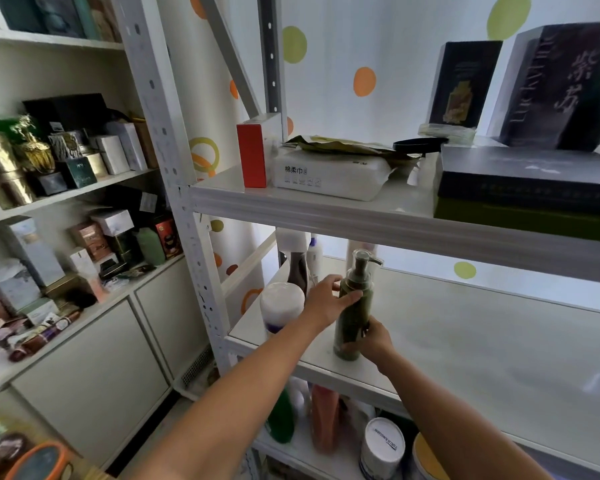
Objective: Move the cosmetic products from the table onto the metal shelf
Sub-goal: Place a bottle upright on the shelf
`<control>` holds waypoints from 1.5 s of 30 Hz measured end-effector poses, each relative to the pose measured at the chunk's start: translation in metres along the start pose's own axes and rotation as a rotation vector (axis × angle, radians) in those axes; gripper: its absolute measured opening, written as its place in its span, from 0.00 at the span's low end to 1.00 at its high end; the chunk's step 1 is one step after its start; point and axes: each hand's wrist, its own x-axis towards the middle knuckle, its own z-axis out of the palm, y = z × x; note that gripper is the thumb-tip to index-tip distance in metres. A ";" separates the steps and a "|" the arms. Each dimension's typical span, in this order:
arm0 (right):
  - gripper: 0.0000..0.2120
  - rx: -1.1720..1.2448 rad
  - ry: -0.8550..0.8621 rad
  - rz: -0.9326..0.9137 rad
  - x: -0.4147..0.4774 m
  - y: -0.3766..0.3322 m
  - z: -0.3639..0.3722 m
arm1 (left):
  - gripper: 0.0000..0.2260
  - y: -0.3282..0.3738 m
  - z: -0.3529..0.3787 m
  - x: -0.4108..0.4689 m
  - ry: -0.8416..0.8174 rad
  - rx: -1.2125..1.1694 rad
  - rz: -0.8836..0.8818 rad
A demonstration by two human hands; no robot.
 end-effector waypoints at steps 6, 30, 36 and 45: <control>0.30 -0.034 -0.007 -0.017 0.012 -0.002 -0.002 | 0.35 -0.007 0.012 0.008 0.043 0.113 0.043; 0.30 -0.144 -0.021 -0.085 0.069 -0.004 -0.006 | 0.24 -0.001 0.017 0.054 0.084 0.082 0.068; 0.31 -0.165 -0.021 -0.095 0.075 -0.004 -0.007 | 0.24 0.000 0.018 0.058 0.083 0.070 0.068; 0.29 -0.266 -0.046 -0.126 0.063 -0.001 -0.007 | 0.28 -0.013 0.017 0.052 0.082 0.120 0.002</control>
